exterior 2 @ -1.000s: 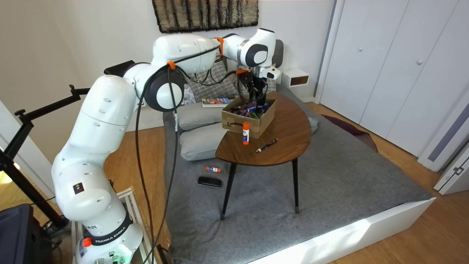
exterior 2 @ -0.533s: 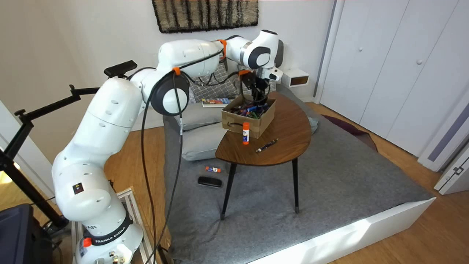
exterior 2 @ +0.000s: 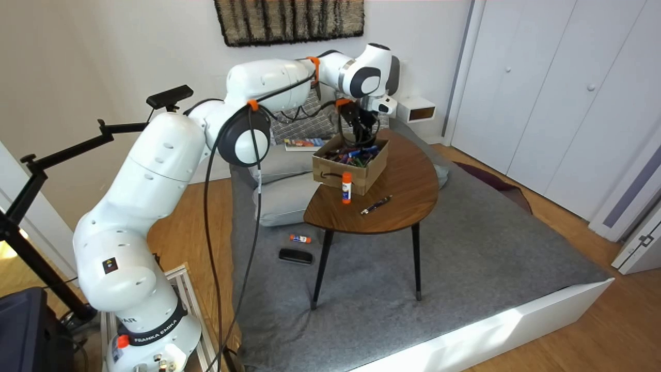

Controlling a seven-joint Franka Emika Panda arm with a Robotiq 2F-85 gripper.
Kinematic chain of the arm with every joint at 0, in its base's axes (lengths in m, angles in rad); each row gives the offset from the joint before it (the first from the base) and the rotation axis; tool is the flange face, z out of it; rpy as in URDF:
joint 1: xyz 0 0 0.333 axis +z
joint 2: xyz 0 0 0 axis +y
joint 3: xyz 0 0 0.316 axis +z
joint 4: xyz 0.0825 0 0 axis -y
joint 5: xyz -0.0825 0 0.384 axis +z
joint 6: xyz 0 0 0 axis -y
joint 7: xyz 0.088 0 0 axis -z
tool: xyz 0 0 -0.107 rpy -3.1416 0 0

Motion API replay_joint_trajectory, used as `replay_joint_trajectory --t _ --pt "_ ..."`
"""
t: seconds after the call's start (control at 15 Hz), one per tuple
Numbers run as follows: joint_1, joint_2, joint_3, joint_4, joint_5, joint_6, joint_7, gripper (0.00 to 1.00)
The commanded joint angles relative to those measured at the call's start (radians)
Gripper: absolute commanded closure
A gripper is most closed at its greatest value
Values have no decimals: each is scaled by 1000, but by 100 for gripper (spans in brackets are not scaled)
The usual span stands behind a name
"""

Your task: Remove the blue object from the box

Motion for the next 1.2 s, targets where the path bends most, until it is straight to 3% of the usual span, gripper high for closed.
replay_joint_trajectory --t 0.0,0.2,0.27,0.4,0.8,1.13 --pt "-12 36 17 61 24 -45 -13 59" --pt "-13 40 18 71 23 -65 -12 71" --pt "-12 40 17 73 21 -73 -12 86" --pt "-13 42 17 81 21 -97 -12 100" --pt "-9 21 13 98 11 -113 -16 96" --pt "22 -73 -22 75 -70 -46 -36 96"
